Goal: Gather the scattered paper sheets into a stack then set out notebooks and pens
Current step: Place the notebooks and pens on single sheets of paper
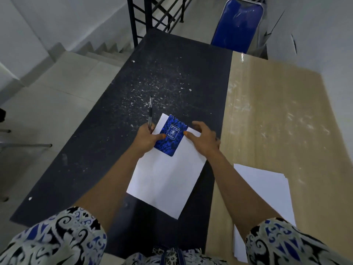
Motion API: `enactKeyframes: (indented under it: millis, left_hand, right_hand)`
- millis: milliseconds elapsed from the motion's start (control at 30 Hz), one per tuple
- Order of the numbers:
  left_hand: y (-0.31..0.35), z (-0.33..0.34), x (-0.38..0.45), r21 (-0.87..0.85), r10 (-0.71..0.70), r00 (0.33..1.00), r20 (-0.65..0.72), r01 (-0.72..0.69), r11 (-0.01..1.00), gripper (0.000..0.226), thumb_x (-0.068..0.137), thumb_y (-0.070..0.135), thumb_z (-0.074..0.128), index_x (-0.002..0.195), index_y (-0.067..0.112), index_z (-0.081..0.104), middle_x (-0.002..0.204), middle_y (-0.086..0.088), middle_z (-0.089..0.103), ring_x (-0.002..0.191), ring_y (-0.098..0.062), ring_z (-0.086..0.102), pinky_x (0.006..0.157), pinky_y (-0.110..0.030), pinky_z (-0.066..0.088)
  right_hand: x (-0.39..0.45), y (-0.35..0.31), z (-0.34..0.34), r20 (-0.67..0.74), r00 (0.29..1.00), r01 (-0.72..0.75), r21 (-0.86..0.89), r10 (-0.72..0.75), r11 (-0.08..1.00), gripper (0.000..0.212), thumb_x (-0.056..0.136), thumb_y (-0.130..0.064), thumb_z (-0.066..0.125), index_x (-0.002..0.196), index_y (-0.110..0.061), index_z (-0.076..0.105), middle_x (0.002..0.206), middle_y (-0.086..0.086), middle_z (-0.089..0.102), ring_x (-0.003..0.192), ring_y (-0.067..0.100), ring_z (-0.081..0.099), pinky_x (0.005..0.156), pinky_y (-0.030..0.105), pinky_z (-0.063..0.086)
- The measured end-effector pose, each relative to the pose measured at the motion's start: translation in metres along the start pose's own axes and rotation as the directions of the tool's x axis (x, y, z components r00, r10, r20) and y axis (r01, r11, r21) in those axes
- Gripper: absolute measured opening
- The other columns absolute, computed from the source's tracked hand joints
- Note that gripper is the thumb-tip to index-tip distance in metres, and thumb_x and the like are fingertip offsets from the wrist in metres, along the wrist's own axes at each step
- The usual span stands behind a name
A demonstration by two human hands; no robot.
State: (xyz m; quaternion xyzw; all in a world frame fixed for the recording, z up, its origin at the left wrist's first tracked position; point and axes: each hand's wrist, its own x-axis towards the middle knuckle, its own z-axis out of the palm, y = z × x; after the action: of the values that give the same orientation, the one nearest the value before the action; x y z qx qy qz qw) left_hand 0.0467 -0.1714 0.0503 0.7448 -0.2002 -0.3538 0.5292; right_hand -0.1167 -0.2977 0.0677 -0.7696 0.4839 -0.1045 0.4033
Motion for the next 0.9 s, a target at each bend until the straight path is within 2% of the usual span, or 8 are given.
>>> enactKeyframes:
  millis: [100,233,333,467,567,633,767,900]
  left_hand:
    - [0.004,-0.01,0.033,0.02,-0.013,0.996,-0.093,0.015,1.0,0.051,0.077,-0.004,0.076,0.069,0.019,0.031,0.072,-0.002,0.048,0.065,-0.011,0.05,0.057,-0.024,0.047]
    - [0.006,-0.019,0.084,0.064,-0.009,0.984,-0.181,0.021,0.998,0.051,0.074,-0.004,0.077,0.069,0.02,0.033,0.069,0.002,0.042,0.062,-0.008,0.044,0.058,-0.025,0.044]
    - [0.003,-0.023,0.118,0.076,-0.033,0.974,-0.224,0.051,0.996,0.048,0.077,-0.002,0.075,0.073,0.021,0.034,0.074,0.003,0.043,0.069,-0.01,0.047,0.063,-0.028,0.047]
    - [-0.004,-0.026,0.158,0.124,-0.056,0.969,-0.242,0.088,0.988,0.043,0.079,0.002,0.075,0.079,0.018,0.036,0.079,0.003,0.044,0.083,-0.018,0.05,0.076,-0.038,0.051]
    - [-0.012,-0.029,0.185,0.151,-0.082,0.963,-0.257,0.123,0.981,0.038,0.078,0.003,0.076,0.092,0.012,0.042,0.095,-0.009,0.056,0.091,-0.023,0.056,0.082,-0.042,0.055]
    - [-0.015,-0.03,0.202,0.175,-0.079,0.965,-0.251,0.126,0.976,0.037,0.08,0.004,0.074,0.1,0.009,0.044,0.105,-0.015,0.056,0.095,-0.024,0.056,0.082,-0.042,0.054]
    - [-0.014,-0.029,0.237,0.228,-0.061,0.965,-0.256,0.122,0.966,0.039,0.081,0.004,0.074,0.096,0.009,0.038,0.1,-0.01,0.048,0.09,-0.02,0.051,0.077,-0.038,0.051]
    - [-0.006,-0.026,0.264,0.304,-0.027,0.959,-0.283,0.117,0.946,0.037,0.083,0.006,0.072,0.098,0.009,0.039,0.102,-0.009,0.047,0.092,-0.019,0.048,0.076,-0.036,0.048]
  right_hand:
    - [0.01,0.0,0.012,-0.056,0.996,-0.075,-0.13,0.068,0.989,0.054,0.087,-0.048,0.061,0.137,-0.034,0.043,0.144,0.002,0.041,0.138,0.028,0.023,0.111,0.05,0.015]
    - [0.035,0.009,0.035,0.008,0.993,-0.111,-0.199,0.114,0.974,0.067,0.09,-0.049,0.057,0.147,-0.03,0.029,0.16,0.003,0.015,0.147,0.03,0.006,0.114,0.056,0.01]
    - [0.051,0.017,0.05,0.115,0.987,-0.087,-0.174,0.109,0.981,0.063,0.093,-0.048,0.053,0.148,-0.031,0.028,0.161,-0.001,0.013,0.148,0.028,0.002,0.114,0.057,0.009]
    - [0.072,0.026,0.069,0.212,0.967,-0.085,-0.261,0.143,0.962,0.058,0.096,-0.053,0.042,0.149,-0.033,0.026,0.162,-0.007,0.005,0.148,0.029,-0.007,0.113,0.058,0.005]
    - [0.088,0.033,0.082,0.197,0.972,-0.052,-0.36,0.13,0.931,0.056,0.098,-0.056,0.031,0.15,-0.035,0.023,0.162,-0.008,0.004,0.148,0.031,-0.009,0.112,0.056,0.004]
    - [0.102,0.036,0.087,0.174,0.979,-0.024,-0.402,0.102,0.915,0.053,0.099,-0.056,0.026,0.149,-0.039,0.024,0.162,-0.01,0.004,0.148,0.029,-0.011,0.112,0.055,0.003]
    - [0.121,0.045,0.088,0.137,0.99,0.032,-0.378,0.022,0.925,0.045,0.1,-0.055,0.022,0.145,-0.048,0.027,0.161,-0.015,0.007,0.148,0.024,-0.011,0.112,0.052,-0.002]
    - [0.122,0.058,0.098,0.074,0.993,0.116,-0.517,-0.091,0.848,0.049,0.1,-0.055,0.022,0.148,-0.046,0.019,0.161,-0.012,0.007,0.148,0.029,-0.008,0.113,0.051,0.001]
